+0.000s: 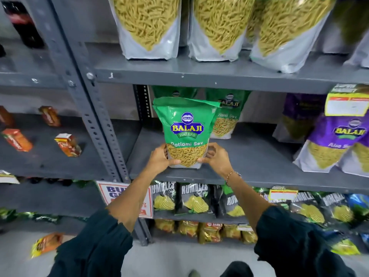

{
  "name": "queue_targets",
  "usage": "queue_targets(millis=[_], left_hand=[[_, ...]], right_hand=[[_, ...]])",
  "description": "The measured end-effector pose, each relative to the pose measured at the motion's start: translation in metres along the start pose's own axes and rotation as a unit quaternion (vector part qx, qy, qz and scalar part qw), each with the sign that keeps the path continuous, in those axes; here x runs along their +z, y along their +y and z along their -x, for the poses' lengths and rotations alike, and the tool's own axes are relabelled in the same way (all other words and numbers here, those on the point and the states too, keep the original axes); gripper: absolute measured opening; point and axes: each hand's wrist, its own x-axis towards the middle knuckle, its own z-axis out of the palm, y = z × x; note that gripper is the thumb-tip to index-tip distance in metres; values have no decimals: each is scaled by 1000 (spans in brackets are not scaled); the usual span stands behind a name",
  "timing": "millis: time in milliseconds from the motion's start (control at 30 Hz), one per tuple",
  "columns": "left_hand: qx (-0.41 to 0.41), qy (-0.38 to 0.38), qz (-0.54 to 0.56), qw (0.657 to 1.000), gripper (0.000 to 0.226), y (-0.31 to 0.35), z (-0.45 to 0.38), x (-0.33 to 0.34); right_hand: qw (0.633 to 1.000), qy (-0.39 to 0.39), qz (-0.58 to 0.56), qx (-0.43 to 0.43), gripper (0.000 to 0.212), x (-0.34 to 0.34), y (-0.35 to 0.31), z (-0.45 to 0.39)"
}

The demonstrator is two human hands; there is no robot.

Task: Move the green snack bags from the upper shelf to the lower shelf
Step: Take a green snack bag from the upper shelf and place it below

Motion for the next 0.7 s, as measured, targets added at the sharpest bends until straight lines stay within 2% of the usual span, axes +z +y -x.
queue_targets(millis=[333,700], left_hand=[[-23,-4,35,999,73,-15,-69,11],[-19,-15,48,999,67,-19,-71,11]], right_hand=[[999,-18,8,25,50,0,22,-74],[998,-47,26,10,53,-5,34,-87]])
